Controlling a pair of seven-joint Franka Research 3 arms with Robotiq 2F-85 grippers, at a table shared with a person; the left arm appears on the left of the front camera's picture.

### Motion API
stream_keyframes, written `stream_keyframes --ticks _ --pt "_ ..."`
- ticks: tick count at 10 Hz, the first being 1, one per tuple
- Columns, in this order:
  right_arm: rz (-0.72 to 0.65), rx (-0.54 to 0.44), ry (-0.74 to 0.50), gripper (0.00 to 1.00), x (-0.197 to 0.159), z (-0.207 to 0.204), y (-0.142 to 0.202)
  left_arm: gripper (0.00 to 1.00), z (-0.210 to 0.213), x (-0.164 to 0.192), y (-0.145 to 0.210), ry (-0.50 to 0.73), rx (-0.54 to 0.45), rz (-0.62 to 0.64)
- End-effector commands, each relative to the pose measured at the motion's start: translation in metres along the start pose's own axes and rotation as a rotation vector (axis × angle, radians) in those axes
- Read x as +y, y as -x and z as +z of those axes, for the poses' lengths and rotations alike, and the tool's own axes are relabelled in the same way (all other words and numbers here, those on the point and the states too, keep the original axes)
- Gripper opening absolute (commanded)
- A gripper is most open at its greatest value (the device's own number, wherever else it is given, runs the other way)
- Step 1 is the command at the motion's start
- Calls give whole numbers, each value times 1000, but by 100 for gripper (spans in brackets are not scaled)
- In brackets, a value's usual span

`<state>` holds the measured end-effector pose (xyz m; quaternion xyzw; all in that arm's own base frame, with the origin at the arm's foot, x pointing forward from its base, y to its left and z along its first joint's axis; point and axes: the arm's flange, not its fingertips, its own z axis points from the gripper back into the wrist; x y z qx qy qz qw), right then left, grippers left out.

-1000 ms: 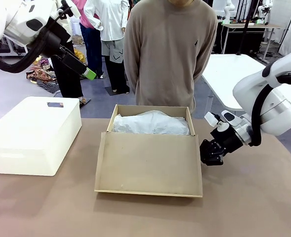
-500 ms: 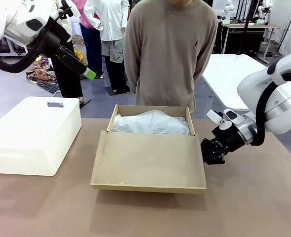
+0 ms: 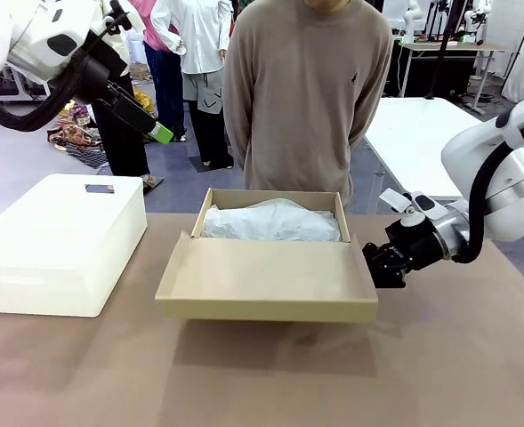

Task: Pack the shoes into the box.
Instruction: Close the Shoes Box.

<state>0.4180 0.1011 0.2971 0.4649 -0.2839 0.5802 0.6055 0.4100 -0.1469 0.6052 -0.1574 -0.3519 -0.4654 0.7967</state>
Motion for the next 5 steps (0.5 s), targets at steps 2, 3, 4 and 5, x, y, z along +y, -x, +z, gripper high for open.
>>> stream_keyframes --ticks 2,3,4,5 --pt "37 -105 40 0 2 10 -12 100 1 2 1 18 -21 -12" --pt "46 -122 59 0 2 13 -15 100 1 2 1 18 -21 -12" --pt "64 -133 93 0 3 16 -19 100 1 2 1 18 -21 -12" --pt "62 -149 111 0 3 19 -21 100 1 2 1 18 -21 -12"
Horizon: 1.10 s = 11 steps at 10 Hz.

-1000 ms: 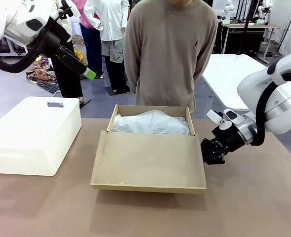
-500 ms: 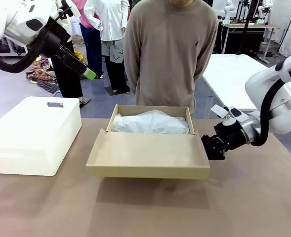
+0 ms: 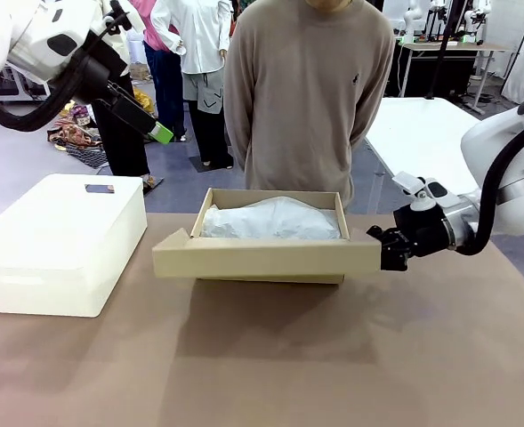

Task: Pack the shoes into the box.
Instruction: Close the Shoes Box.

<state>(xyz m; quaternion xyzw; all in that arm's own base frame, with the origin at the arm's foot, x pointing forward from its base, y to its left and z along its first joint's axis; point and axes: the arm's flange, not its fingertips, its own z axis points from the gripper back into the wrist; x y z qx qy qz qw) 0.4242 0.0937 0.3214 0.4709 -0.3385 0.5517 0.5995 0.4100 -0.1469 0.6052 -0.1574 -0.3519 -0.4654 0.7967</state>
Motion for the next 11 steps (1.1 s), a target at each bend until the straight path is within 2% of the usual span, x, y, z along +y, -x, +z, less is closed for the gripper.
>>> stream_keyframes --ticks 1,5,11 --pt "44 -65 60 0 3 4 -4 100 1 2 1 18 -21 -12" --pt "62 -125 176 0 -4 15 -16 100 1 2 1 18 -21 -12" --pt "40 25 345 0 -44 34 -41 100 1 2 1 18 -21 -12"
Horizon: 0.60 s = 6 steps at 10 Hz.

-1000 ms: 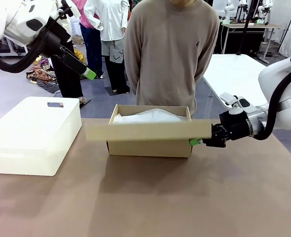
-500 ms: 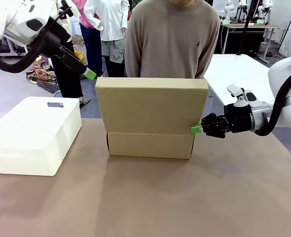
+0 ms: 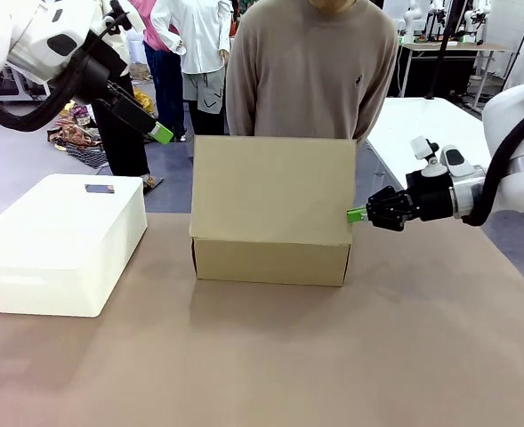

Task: Pack the shoes into the box.
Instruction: Close the Shoes Box.

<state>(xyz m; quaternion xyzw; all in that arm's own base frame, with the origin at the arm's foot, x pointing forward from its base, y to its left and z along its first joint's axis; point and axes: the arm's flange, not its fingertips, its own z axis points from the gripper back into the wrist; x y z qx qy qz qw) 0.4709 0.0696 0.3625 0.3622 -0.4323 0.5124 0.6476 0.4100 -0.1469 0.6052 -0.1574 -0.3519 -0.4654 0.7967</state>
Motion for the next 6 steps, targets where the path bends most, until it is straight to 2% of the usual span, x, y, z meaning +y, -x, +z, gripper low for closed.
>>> stream_keyframes --ticks 1,5,6 --pt "-19 27 50 0 -9 -8 -4 100 1 2 1 18 -21 -12" --pt "-21 12 36 0 -7 -1 -20 100 1 2 1 18 -21 -12" --pt "0 18 28 0 -9 1 -6 100 1 2 1 18 -21 -12"
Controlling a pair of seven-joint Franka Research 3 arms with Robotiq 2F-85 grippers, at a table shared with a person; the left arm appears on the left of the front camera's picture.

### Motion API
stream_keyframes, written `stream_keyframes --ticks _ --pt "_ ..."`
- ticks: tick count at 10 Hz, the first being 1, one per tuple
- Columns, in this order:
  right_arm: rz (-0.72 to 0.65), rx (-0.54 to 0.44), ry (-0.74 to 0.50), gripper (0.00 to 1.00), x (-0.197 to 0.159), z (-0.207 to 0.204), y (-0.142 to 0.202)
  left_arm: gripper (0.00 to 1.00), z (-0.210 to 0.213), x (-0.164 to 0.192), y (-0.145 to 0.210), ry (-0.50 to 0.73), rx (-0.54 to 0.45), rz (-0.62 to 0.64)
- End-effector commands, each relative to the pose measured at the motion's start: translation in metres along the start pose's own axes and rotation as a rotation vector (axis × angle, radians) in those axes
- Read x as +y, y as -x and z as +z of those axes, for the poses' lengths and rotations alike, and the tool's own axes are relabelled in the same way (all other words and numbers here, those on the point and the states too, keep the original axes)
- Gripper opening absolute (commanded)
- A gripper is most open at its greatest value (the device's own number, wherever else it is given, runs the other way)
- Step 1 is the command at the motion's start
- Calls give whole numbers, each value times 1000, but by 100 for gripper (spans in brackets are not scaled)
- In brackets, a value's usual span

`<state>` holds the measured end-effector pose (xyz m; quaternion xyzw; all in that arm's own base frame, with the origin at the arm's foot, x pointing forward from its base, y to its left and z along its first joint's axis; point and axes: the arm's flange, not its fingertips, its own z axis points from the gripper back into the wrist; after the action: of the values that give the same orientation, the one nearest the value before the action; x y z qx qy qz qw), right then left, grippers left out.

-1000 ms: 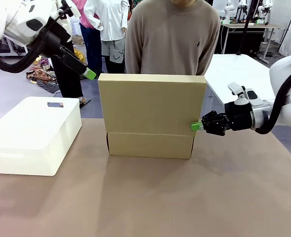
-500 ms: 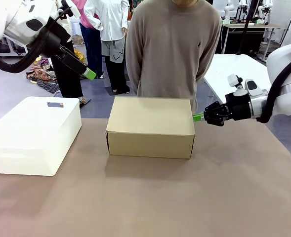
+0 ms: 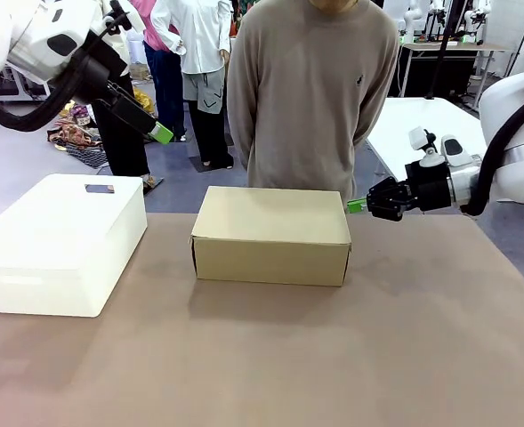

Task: Pack the shoes into the box.
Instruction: Close the Shoes Box, then press down on the lid of the Shoes Box.

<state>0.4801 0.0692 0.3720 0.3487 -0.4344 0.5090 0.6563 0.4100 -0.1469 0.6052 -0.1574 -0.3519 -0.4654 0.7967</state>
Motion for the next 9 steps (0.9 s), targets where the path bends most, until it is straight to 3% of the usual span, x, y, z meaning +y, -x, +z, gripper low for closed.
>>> stream_keyframes --ticks 1,7,9 --pt "0 2 -1 0 0 -1 4 100 1 2 1 18 -21 -12" --pt "-5 3 -2 0 0 -1 3 100 1 2 1 18 -21 -12" --pt "-93 44 0 0 3 10 -32 100 1 2 1 18 -21 -12"
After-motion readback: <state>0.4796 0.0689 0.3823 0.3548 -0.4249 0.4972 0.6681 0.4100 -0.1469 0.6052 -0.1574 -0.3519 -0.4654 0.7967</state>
